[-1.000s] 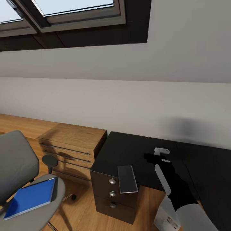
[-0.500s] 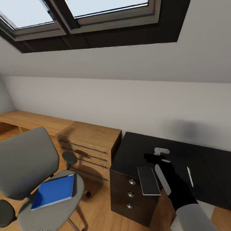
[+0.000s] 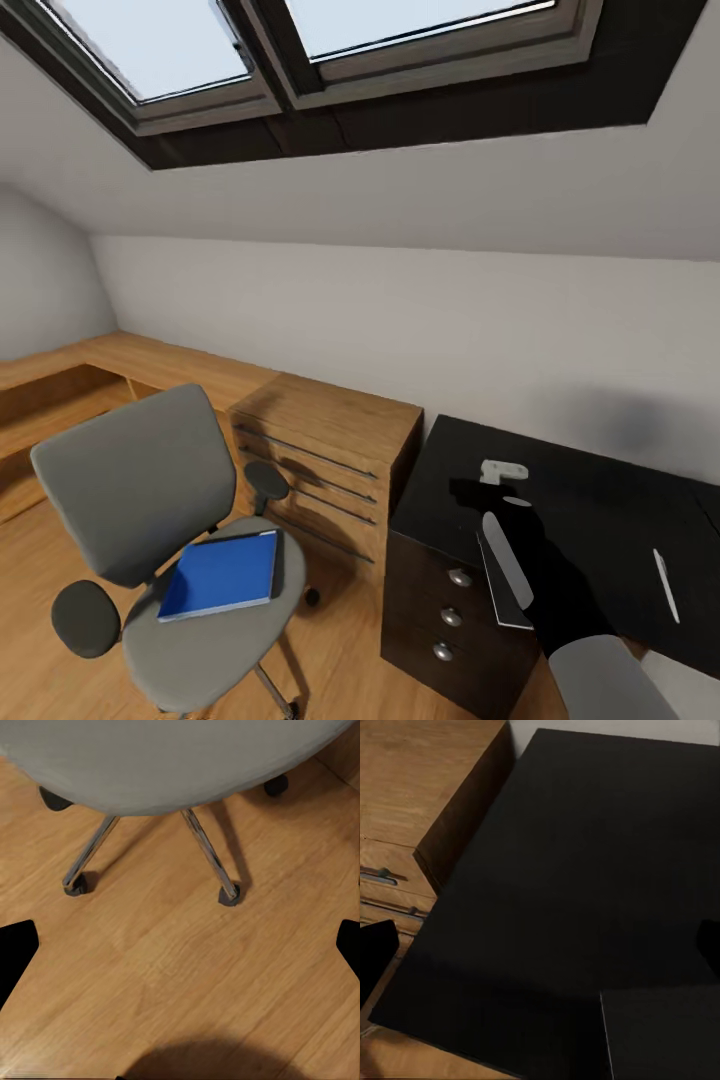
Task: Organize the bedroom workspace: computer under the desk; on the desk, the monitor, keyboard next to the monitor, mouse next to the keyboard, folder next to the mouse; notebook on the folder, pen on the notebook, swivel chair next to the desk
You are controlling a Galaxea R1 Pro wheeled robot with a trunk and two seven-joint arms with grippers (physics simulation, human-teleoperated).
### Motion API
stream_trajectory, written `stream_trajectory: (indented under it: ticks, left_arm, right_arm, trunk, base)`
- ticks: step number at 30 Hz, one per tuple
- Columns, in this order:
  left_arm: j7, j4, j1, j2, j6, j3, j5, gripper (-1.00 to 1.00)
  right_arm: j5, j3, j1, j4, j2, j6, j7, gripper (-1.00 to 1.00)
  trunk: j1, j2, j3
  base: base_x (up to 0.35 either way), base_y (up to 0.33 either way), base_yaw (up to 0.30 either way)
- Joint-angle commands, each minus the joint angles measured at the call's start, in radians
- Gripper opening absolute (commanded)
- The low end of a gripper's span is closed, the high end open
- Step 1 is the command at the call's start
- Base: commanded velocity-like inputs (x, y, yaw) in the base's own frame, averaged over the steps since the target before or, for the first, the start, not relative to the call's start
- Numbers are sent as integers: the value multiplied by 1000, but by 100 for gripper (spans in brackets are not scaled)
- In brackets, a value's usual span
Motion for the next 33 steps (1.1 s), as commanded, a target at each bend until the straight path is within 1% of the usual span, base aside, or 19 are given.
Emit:
stream_trajectory:
  ticks: [1,5,12,13,15,16,17,20,21,23,24,25,26,28,29,30,31,33]
  left_arm:
    - [7,0,-1,0,-3,-9,5,100]
    - [7,0,-1,0,-3,-9,5,100]
    - [7,0,0,0,-3,-9,5,100]
    - [7,-1,0,1,-8,-9,3,100]
    - [7,-1,0,1,-22,-9,3,100]
    - [6,-1,0,2,-51,-9,2,100]
    - [5,-5,-1,9,-183,-11,-1,100]
    - [5,-17,0,12,-249,-10,-3,100]
    - [6,-50,0,13,-275,-10,-4,100]
    - [7,-71,-1,13,-279,-11,-5,100]
    - [7,-88,0,12,-265,-13,-6,100]
    - [8,-121,-1,10,-190,-16,-8,100]
    - [8,-227,0,10,-70,-16,-9,100]
    - [9,-306,0,12,-4,-15,-9,100]
    - [10,-393,0,14,68,-12,-9,100]
    - [13,-481,0,18,146,-11,-8,100]
    - [27,-608,0,25,273,-5,-7,100]
    - [44,-686,0,29,359,6,-5,100]
  right_arm:
    - [-10,3,0,-2,-1,3,-10,100]
    - [-11,3,-1,-2,-2,3,-9,100]
    - [-11,9,0,-1,-1,3,-10,100]
    - [-11,17,0,0,-1,3,-10,100]
    - [-11,19,0,0,-1,3,-9,100]
    - [-11,21,0,0,-1,3,-9,100]
    - [-10,24,0,14,-1,3,-7,100]
    - [-10,32,0,29,-1,1,-6,100]
    - [-10,55,0,35,-1,-4,-7,100]
    - [-10,66,0,37,-1,-6,-8,100]
    - [-11,73,0,40,-1,-8,-8,100]
    - [-11,83,0,44,-1,-10,-8,100]
    - [-11,88,0,50,-1,-12,-8,100]
    - [-11,89,0,52,-1,-12,-8,100]
    - [-12,90,0,53,-1,-12,-8,100]
    - [-12,91,0,54,-1,-12,-8,100]
    - [-12,91,0,56,-1,-14,-7,100]
    - [-12,92,0,56,0,-18,-7,100]
  trunk:
    - [0,-1,-1]
    - [0,-1,-1]
    - [0,-1,-3]
    - [0,-1,-3]
    - [0,-1,-3]
    - [0,-1,-3]
    - [0,-1,-3]
    - [0,-1,-3]
    - [0,-1,-3]
    - [0,-1,-3]
    - [0,-1,-3]
    - [0,-1,-3]
    - [0,-1,-3]
    - [0,-1,-3]
    - [0,-1,-3]
    - [0,-1,-3]
    - [0,-1,-3]
    - [0,-1,-3]
  base:
    - [0,6,240]
    - [0,4,145]
    - [0,1,31]
    - [0,0,4]
    - [0,0,3]
    - [0,0,2]
    - [0,0,0]
    - [0,0,0]
    - [0,0,0]
    - [0,0,0]
    - [0,0,0]
    - [0,0,0]
    - [0,0,0]
    - [0,0,0]
    - [0,0,0]
    - [0,0,0]
    - [0,0,0]
    - [0,0,0]
